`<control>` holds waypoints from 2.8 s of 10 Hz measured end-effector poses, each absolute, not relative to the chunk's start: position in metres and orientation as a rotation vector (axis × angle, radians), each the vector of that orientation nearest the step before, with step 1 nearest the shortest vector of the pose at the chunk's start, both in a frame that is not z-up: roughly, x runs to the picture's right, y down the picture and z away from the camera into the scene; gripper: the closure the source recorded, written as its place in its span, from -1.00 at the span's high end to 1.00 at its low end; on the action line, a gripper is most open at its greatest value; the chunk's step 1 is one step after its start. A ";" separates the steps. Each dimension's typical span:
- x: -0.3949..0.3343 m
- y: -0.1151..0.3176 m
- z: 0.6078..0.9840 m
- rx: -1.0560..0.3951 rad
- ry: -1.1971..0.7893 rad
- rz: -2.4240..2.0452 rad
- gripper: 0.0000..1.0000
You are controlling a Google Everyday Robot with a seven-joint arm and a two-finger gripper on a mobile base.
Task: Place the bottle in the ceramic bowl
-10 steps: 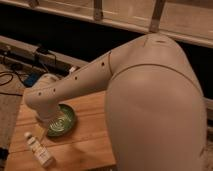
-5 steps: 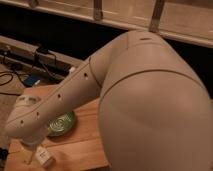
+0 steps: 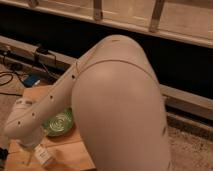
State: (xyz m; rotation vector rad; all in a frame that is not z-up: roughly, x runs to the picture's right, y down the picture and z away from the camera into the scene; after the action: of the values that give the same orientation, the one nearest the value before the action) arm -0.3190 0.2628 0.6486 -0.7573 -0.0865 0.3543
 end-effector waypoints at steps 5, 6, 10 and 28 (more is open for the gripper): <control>-0.337 0.281 0.674 -0.822 -0.063 0.340 0.60; -0.337 0.281 0.674 -0.822 -0.062 0.340 0.60; -0.337 0.284 0.675 -0.826 -0.057 0.337 0.60; -0.372 0.333 0.717 -0.949 -0.100 0.319 -0.70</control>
State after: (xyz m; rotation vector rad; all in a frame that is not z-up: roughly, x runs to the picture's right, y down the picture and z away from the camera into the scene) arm -0.3720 0.3333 0.7173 -0.9490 -0.1000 0.3185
